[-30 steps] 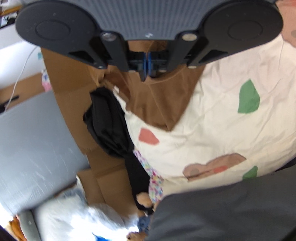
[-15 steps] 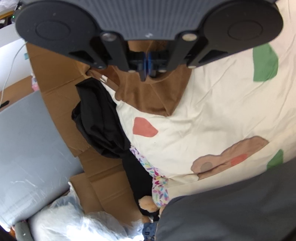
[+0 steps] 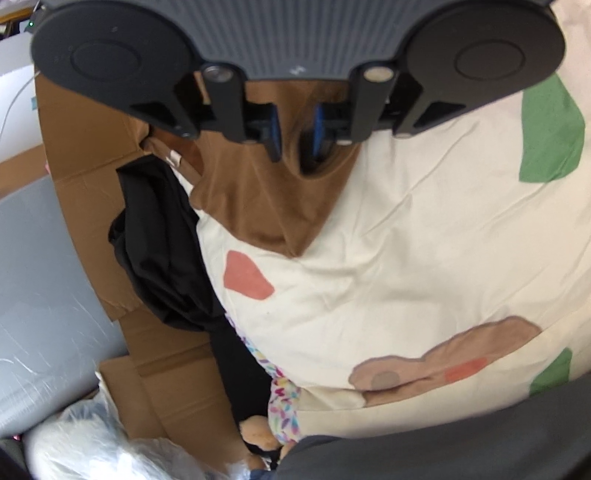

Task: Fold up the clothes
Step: 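Lower the hem onto the shirt body and open both tools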

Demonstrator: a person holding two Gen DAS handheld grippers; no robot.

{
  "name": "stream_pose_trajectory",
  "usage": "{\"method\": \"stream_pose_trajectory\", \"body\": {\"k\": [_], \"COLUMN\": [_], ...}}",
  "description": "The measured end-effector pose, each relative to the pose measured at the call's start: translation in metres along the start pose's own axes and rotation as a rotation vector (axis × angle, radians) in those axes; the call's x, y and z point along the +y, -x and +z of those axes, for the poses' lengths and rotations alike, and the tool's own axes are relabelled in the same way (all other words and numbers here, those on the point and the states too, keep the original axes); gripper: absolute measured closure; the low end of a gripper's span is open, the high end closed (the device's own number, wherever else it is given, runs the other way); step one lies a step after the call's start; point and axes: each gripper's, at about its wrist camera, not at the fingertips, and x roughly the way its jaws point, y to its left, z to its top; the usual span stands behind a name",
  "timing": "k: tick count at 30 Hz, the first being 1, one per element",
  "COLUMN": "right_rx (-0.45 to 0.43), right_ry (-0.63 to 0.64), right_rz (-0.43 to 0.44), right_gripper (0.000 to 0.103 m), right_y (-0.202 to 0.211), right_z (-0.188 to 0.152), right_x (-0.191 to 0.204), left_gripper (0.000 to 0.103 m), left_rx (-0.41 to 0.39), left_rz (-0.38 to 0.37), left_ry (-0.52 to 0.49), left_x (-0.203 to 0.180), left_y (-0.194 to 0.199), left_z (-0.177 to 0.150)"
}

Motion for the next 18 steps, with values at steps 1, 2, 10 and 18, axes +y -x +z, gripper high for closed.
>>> {"method": "stream_pose_trajectory", "body": {"k": [1,2,10,18], "right_rx": [-0.001,-0.002,-0.006,-0.006], "right_ry": [0.013,0.023,0.035,-0.021], "right_rz": [0.001,0.003,-0.014,-0.018], "right_gripper": [0.059,0.057,0.055,0.055], "right_y": [0.0,0.002,0.015,0.018], "right_z": [-0.001,-0.003,-0.013,-0.025], "right_x": [0.002,0.003,-0.002,-0.017], "left_gripper": [0.072,0.072,0.068,0.068], "left_rx": [0.005,0.01,0.022,0.019], "left_rz": [0.003,0.011,0.009,0.038], "left_ry": [-0.003,-0.012,-0.041,-0.068], "left_x": [0.0,0.001,0.003,0.0], "left_y": [0.0,0.002,0.016,0.012], "left_z": [-0.001,-0.004,-0.011,-0.013]}}
